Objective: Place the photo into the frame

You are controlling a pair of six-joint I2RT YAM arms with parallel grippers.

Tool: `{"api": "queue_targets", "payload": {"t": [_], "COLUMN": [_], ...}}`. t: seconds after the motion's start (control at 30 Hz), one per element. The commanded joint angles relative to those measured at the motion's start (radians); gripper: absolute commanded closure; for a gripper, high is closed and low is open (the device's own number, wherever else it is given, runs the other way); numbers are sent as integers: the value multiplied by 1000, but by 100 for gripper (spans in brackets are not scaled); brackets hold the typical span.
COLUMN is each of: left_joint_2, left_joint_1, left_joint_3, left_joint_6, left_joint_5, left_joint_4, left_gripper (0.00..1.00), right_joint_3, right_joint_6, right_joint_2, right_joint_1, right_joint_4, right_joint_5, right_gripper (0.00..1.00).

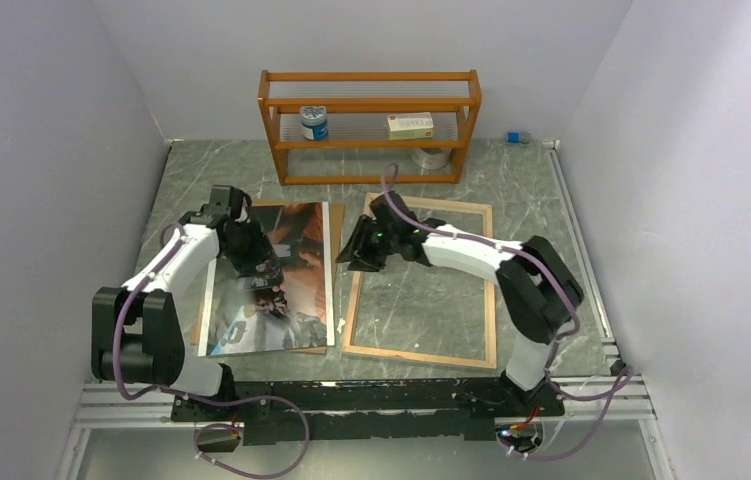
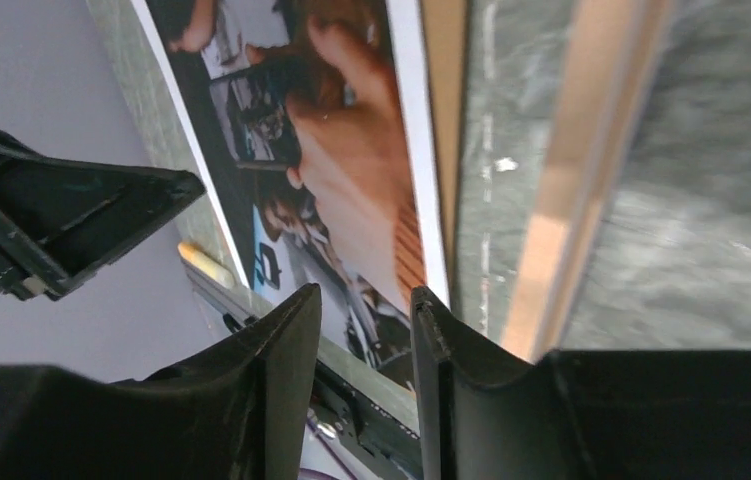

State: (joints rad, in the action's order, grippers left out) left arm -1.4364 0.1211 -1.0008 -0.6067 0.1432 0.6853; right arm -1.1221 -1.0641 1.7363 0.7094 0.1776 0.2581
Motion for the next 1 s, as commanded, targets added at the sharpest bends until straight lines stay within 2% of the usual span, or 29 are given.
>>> {"api": "queue_targets", "payload": {"t": [0.0, 0.07, 0.33, 0.5, 0.73, 0.97], "left_joint_2": [47, 42, 29, 5, 5, -11], "left_joint_1": [-50, -58, -66, -66, -66, -67], "left_joint_3": [71, 117, 221, 220, 183, 146], "left_joint_6": [-22, -33, -70, -71, -50, -13], "left_joint_5": [-32, -21, 0, -1, -1, -8], "left_joint_4": [64, 50, 17, 38, 56, 75], "left_gripper": [44, 46, 50, 49, 48, 46], "right_joint_3": [-118, -161, -219, -223, -305, -317], "right_joint_6": [-30, -18, -4, -11, 6, -5], "right_joint_2": [88, 130, 216, 224, 280, 314], "right_joint_1": [58, 83, 148, 167, 174, 163], "right_joint_4": [-56, 5, 126, 162, 303, 315], "right_joint_5": [67, 44, -77, -159, -309, -372], "right_gripper": [62, 63, 54, 54, 51, 43]}}
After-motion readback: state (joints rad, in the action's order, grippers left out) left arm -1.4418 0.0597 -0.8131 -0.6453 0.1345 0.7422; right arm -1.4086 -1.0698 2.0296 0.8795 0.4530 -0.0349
